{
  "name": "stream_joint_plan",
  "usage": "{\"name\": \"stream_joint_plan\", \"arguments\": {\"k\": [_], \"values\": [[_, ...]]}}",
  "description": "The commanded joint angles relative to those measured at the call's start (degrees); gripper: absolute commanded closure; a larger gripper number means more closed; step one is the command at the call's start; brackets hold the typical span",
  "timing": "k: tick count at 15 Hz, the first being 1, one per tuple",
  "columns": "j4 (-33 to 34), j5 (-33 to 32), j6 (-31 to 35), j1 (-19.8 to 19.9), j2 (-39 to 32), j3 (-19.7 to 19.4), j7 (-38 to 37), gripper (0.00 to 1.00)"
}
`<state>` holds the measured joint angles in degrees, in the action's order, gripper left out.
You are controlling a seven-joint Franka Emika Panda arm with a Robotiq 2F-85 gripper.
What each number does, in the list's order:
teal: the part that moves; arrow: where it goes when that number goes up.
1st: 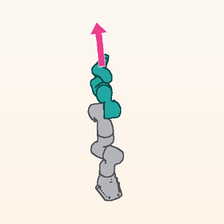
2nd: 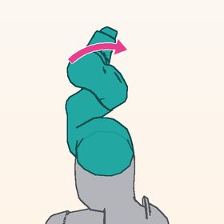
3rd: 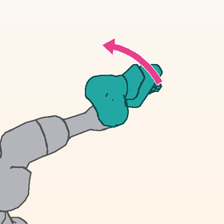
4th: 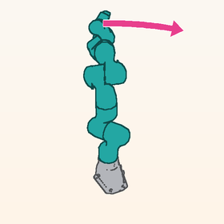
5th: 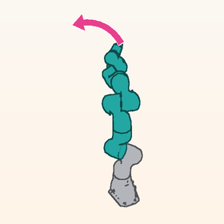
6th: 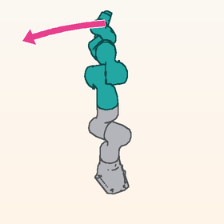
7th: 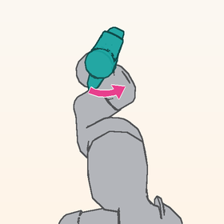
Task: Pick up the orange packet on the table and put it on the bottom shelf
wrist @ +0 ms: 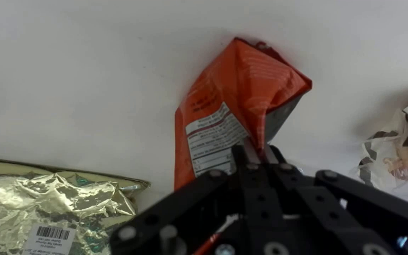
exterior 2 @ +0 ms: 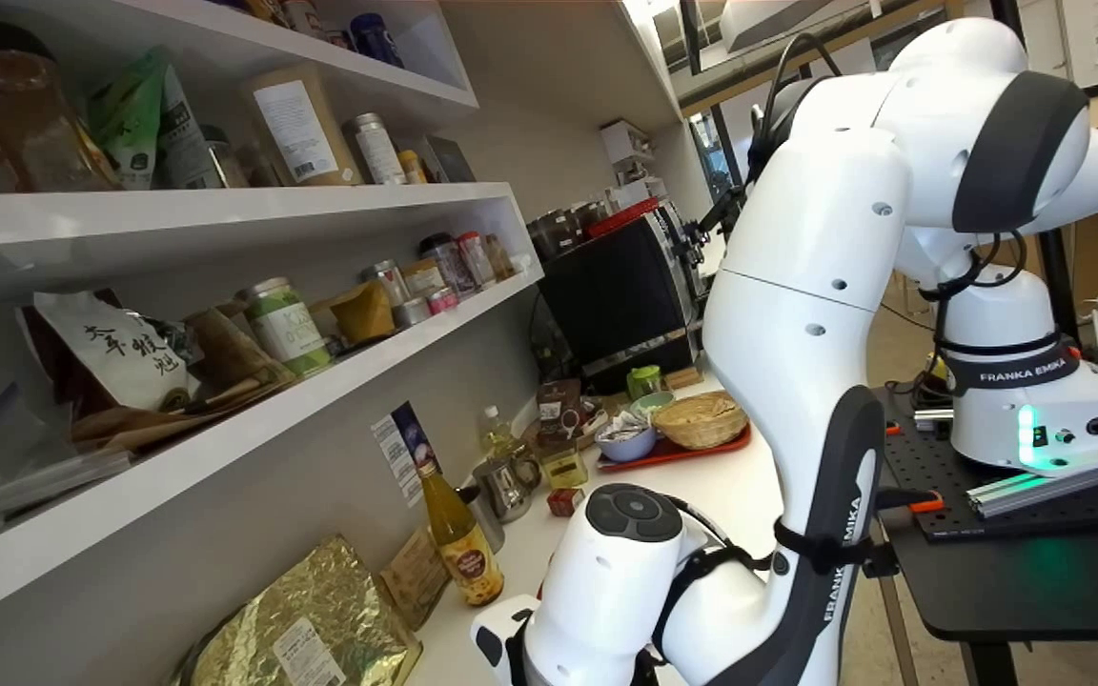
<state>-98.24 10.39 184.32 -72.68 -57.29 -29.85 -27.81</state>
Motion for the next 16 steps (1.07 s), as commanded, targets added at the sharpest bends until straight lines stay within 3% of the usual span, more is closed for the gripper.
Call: {"name": "stream_joint_plan", "arguments": {"k": [1,8,12,15,16], "values": [[-0.86,1.87,-0.68,0.28,2.07,0.67,2.99,0.99],[-13.16,-2.01,-8.85,0.91,19.88,0.83,8.37,0.99],[-20.32,-6.58,-14.04,0.53,29.8,-5.07,5.56,0.99],[-24.87,-9.94,-17.42,2.57,37.07,-9.03,2.47,0.99],[-26.32,-7.63,-19.37,1.33,39.16,-12.14,4.45,0.99]]}}
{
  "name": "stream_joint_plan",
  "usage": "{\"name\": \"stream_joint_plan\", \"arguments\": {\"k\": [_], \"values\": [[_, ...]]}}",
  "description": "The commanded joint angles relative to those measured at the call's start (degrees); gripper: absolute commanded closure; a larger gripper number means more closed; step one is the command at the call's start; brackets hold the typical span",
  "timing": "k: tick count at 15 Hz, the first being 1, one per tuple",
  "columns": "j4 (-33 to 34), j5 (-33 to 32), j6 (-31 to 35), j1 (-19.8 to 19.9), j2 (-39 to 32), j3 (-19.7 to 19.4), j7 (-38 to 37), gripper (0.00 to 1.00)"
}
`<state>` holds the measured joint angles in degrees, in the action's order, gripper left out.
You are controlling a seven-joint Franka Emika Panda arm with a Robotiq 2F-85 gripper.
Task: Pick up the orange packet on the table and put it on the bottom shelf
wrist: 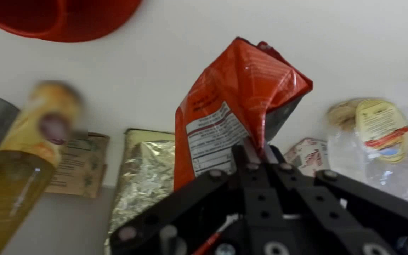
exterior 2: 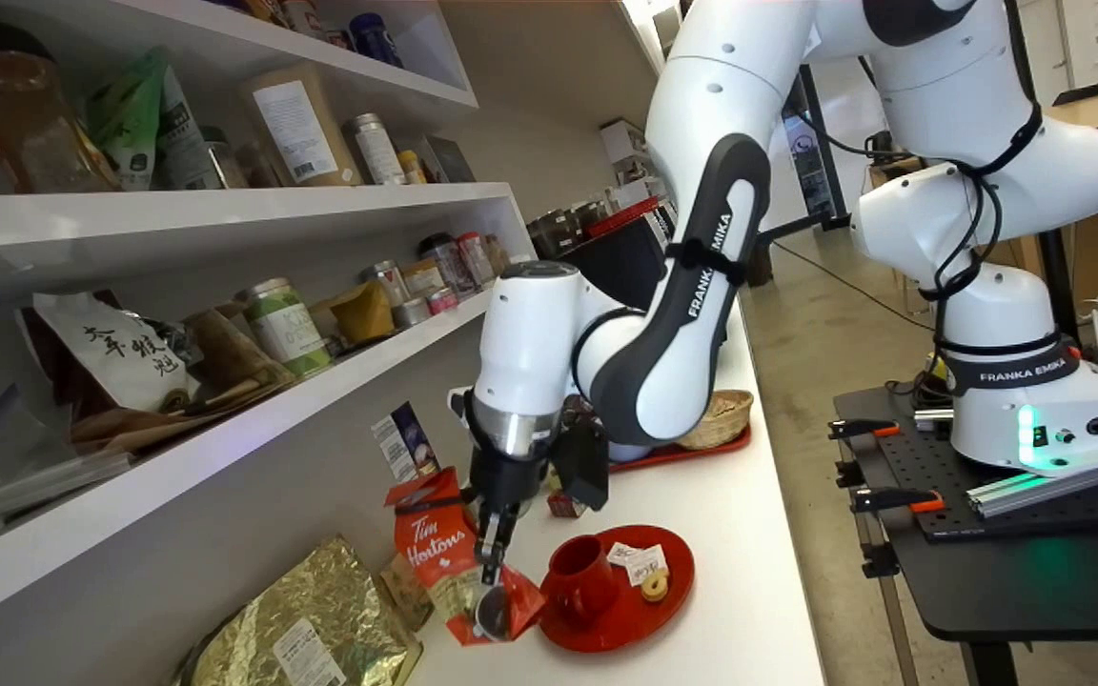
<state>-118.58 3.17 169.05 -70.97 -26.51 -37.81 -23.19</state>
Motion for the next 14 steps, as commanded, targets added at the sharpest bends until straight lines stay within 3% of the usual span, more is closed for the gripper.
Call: {"name": "stream_joint_plan", "arguments": {"k": [1,7,14], "values": [[-7.51,-0.92,-5.57,0.05,10.79,-5.98,-0.46,0.99],[-10.04,-6.26,-8.25,-0.46,17.95,-24.27,-5.89,0.99],[-3.66,-6.09,-10.26,4.76,21.79,-40.79,-5.58,0.99]]}}
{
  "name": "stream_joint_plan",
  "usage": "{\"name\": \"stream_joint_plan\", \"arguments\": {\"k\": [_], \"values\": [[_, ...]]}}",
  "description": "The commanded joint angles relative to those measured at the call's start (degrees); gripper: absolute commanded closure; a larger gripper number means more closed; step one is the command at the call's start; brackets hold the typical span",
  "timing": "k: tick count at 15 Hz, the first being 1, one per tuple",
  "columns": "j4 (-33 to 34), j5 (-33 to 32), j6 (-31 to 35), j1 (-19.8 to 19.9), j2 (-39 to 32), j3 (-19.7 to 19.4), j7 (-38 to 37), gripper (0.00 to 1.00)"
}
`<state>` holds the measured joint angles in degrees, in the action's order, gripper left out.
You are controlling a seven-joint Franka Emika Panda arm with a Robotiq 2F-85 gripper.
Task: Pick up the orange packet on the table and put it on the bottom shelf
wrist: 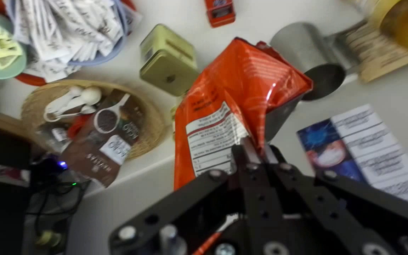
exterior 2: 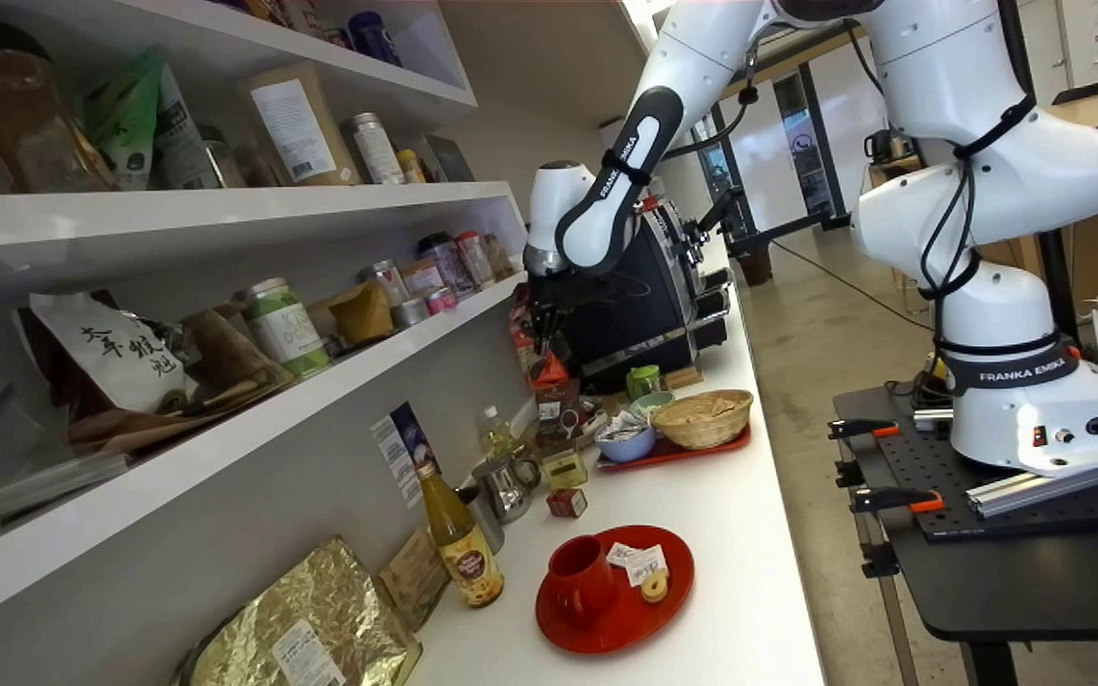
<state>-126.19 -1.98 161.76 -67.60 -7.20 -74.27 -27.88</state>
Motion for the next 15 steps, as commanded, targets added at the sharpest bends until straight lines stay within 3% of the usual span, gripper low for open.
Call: {"name": "stream_joint_plan", "arguments": {"k": [1,5,15], "values": [[5.77,0.0,-3.69,2.67,2.98,-5.63,-0.65,0.99],[13.35,1.46,-5.85,6.05,3.7,-7.78,-0.31,0.99],[23.33,6.16,-6.83,7.81,4.38,-2.52,8.17,0.99]]}}
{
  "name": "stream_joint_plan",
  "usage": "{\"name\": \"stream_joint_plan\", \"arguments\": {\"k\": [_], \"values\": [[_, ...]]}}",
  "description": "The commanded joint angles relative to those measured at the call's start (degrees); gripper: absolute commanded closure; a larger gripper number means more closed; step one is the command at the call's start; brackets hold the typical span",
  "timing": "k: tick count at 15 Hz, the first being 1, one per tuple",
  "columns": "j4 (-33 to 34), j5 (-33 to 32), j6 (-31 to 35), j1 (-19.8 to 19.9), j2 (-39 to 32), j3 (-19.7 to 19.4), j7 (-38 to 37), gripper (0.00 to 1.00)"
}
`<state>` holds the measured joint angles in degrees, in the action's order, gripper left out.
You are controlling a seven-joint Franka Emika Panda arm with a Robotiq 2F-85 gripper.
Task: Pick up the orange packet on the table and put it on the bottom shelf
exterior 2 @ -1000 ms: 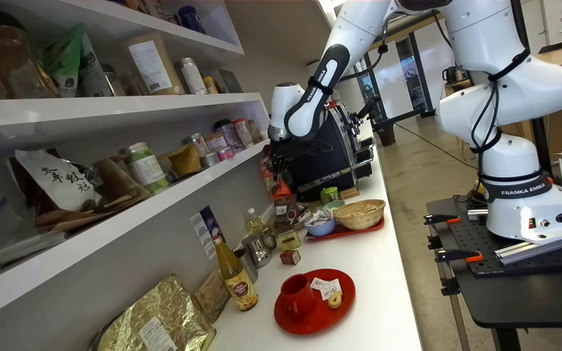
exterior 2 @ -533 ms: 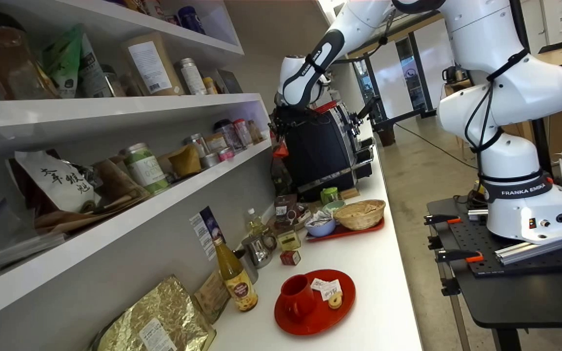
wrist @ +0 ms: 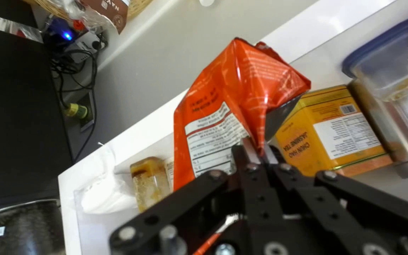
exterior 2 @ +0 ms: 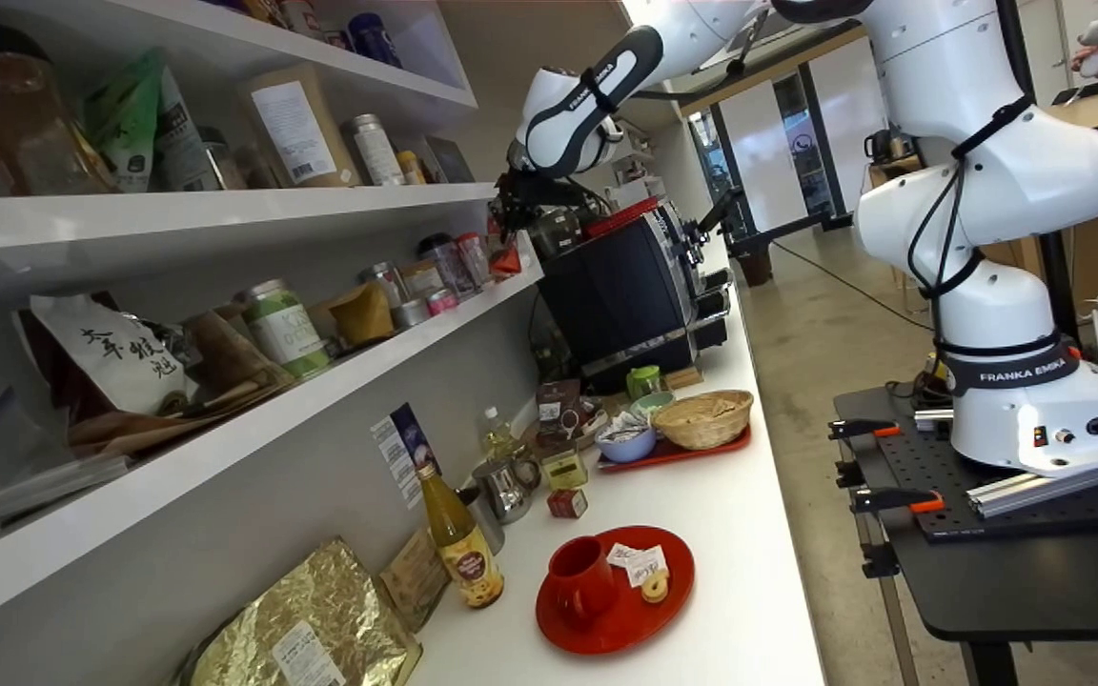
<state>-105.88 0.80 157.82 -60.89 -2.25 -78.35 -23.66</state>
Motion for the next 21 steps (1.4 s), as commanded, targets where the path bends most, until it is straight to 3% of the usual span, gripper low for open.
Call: {"name": "stream_joint_plan", "arguments": {"k": [1,2,3,4,5,6,9,14,19,20,21], "values": [[3.55,4.43,-3.6,1.41,-0.49,1.88,5.65,0.99],[4.03,5.87,-4.89,1.62,-0.04,2.42,7.98,0.99],[4.84,4.84,-6.73,11.59,1.33,12.64,8.63,0.99],[5.5,5.77,-8.73,14.01,1.17,15.07,9.92,0.99],[6.71,11.94,-11.04,9.22,-1.58,9.02,14.87,0.99],[7.82,14.96,-13.16,11.96,-2.78,10.9,17.49,0.99],[11.41,24.67,-19.97,16.19,-7.66,11.4,26.14,0.99],[21.12,37.26,-27.58,29.35,-19.15,16.99,34.28,0.99],[34.94,42.04,-30.86,41.11,-28.32,23.18,34.25,0.99],[36.55,34.92,-28.58,47.78,-25.86,33.08,30.82,0.99],[38.82,32.84,-28.2,50.39,-26.88,36.0,30.0,0.99]]}}
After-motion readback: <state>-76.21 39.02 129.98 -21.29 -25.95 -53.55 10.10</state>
